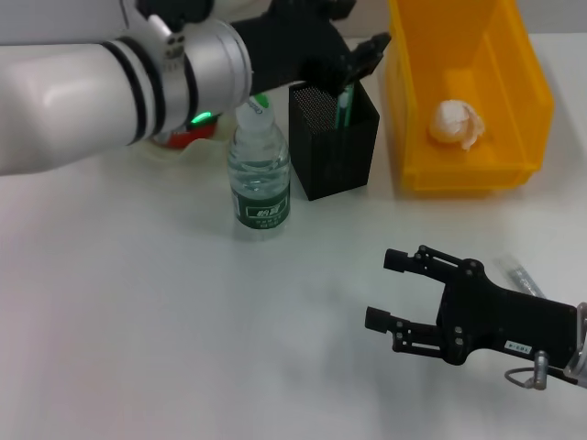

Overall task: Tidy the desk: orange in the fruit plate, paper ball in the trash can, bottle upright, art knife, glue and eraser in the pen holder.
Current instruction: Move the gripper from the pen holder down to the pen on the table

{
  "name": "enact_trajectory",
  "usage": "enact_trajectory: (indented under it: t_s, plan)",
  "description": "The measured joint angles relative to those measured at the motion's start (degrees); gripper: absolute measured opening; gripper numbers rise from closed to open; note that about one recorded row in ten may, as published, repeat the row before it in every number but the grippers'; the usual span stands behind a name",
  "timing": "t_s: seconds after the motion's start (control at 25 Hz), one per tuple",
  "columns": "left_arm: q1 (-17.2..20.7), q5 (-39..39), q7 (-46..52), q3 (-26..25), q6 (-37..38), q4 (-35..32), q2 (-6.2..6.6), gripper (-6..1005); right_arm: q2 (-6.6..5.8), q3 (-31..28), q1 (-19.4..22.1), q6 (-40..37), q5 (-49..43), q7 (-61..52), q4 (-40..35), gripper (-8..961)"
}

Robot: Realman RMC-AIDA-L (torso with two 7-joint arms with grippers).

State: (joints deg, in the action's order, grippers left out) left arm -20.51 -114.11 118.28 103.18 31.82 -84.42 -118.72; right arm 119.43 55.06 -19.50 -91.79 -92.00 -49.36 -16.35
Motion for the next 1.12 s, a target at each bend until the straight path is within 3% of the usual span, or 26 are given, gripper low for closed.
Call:
enact_trajectory:
  t_s: [0.12, 0.2, 0.28, 0.4, 0.44, 0.56, 0.6, 0.64, 0.88, 1.04, 1.12]
  plan:
    - [3.8, 0.8, 0.1, 0.0, 0.3, -5.1, 0.04, 648, -0.06, -0.4, 0.0, -0.1, 0.0, 0.0, 0.0, 817]
    - [3.8, 0.8, 0.1, 0.0, 0.3, -5.1, 0.04, 683, -0.08, -0.6, 0.0, -0.2, 0.0, 0.0, 0.0, 817]
    - [7.2, 5.8, -0.7, -1.8, 3.0, -8.7, 0.16, 718, -0.08, -0.6, -0.1, -0.2, 0.1, 0.1, 0.0, 817]
    - [8.2, 11.4, -2.9, -4.9, 7.3, -9.4, 0.17, 770, -0.08, -0.6, -0.1, -0.2, 0.1, 0.2, 0.0, 817]
    - [8.4, 21.3, -7.5, -10.1, 15.7, -7.6, 0.15, 787, -0.08, -0.6, -0.1, -0.2, 0.1, 0.2, 0.0, 817]
    - [7.7, 31.2, -13.2, -16.1, 25.3, -2.1, 0.16, 793, -0.07, -0.6, -0.1, -0.3, 0.1, 0.2, 0.0, 817]
    - [7.7, 31.2, -13.2, -16.1, 25.3, -2.1, 0.16, 795, -0.07, -0.6, 0.0, -0.3, 0.1, 0.2, 0.0, 817]
    - [6.2, 37.6, -18.2, -21.9, 35.4, 5.4, 0.17, 797, -0.07, -0.6, 0.1, -0.3, 0.1, 0.2, 0.0, 817]
    - [1.0, 37.3, -29.4, -32.8, 57.8, 25.0, 0.55, 805, -0.11, -0.6, 0.5, -1.1, 0.1, 0.1, -0.1, 817]
    - [0.4, 35.0, -35.7, -35.0, 61.6, 30.5, 0.71, 805, -0.29, -0.6, 0.9, -2.7, 0.0, 0.1, -0.5, 817]
    - [2.3, 31.3, -43.8, -37.5, 61.9, 34.9, 0.30, 805, -0.40, -0.6, 1.2, -3.9, 0.0, 0.4, -0.8, 817]
